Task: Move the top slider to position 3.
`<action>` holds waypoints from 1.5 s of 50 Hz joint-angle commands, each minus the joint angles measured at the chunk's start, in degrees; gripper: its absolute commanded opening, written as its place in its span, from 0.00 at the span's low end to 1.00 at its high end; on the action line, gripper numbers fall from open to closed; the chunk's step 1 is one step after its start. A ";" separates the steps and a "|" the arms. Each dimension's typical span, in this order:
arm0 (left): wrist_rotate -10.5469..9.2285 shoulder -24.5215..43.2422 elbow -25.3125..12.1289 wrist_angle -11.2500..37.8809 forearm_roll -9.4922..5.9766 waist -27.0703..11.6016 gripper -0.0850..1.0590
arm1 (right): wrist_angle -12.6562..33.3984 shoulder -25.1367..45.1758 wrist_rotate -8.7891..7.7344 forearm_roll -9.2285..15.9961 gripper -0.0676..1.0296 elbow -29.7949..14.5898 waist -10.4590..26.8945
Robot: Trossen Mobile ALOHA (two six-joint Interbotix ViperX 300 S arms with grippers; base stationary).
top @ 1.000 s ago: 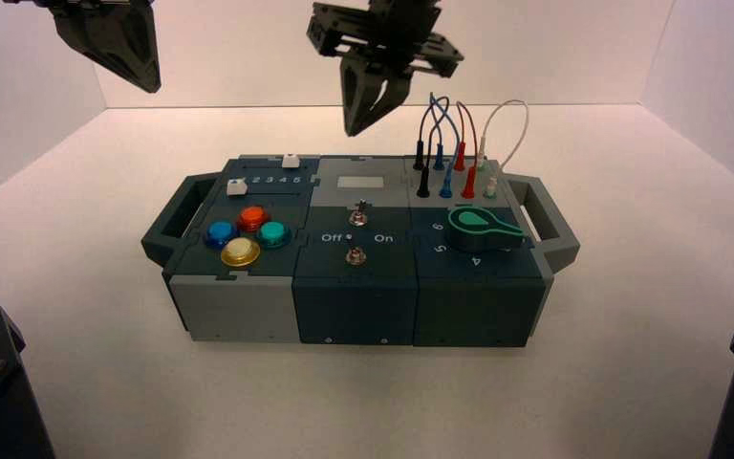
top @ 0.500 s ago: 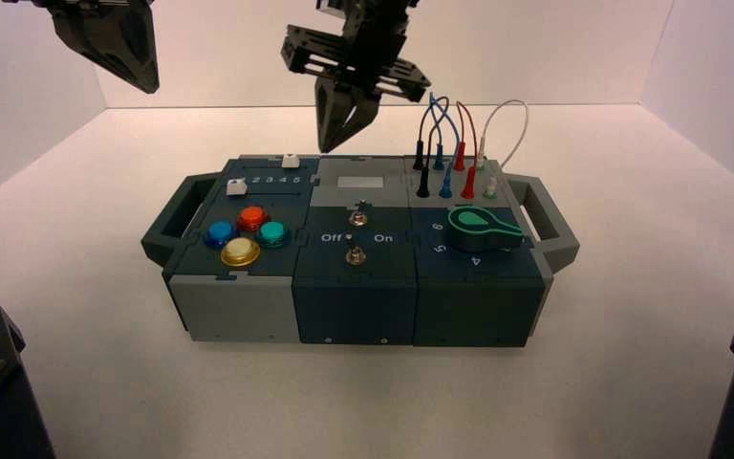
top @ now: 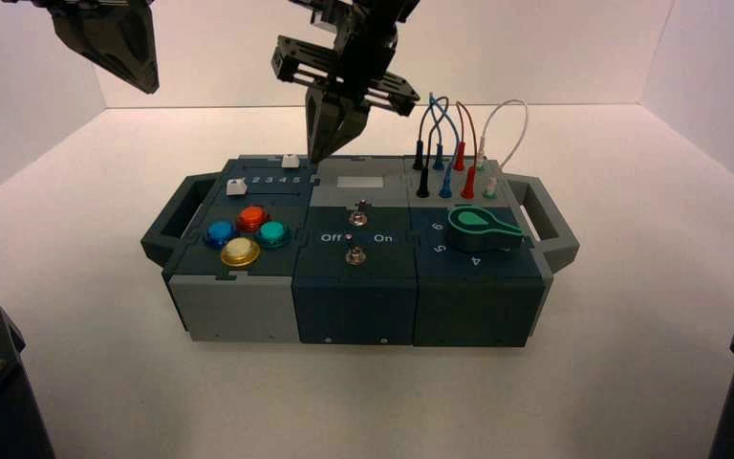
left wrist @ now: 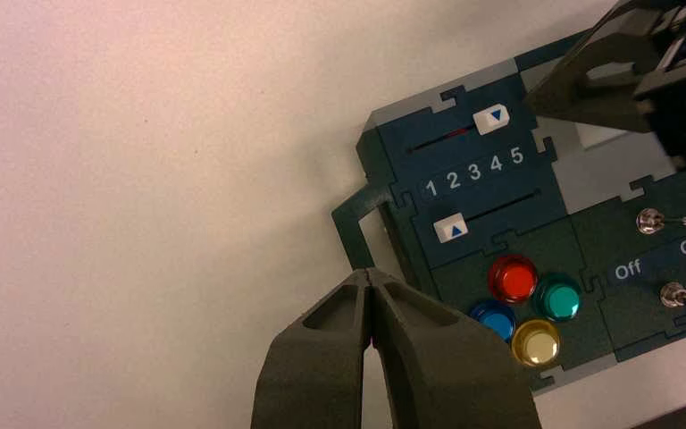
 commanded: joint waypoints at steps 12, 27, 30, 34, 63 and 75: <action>0.26 -0.26 -0.88 -0.26 0.18 -0.26 0.05 | 0.53 1.14 -0.09 0.70 0.04 -3.87 0.88; 0.26 -0.18 -0.88 -0.18 0.09 -0.18 0.05 | 1.05 2.02 -0.09 1.41 0.04 -4.92 1.58; 0.26 -0.18 -0.88 -0.18 0.09 -0.18 0.05 | 1.05 2.37 -0.09 1.58 0.04 -5.19 2.11; 0.26 0.00 -0.88 -0.18 0.09 -0.26 0.05 | 1.14 2.81 -0.09 1.58 0.04 -5.36 2.37; 0.26 0.44 -0.97 0.09 0.00 -0.26 0.05 | 1.49 3.43 -0.09 1.76 0.04 -5.45 2.37; -0.18 0.44 -0.97 0.09 -0.09 -0.18 0.05 | 2.46 0.00 0.00 -1.05 0.04 -3.16 1.41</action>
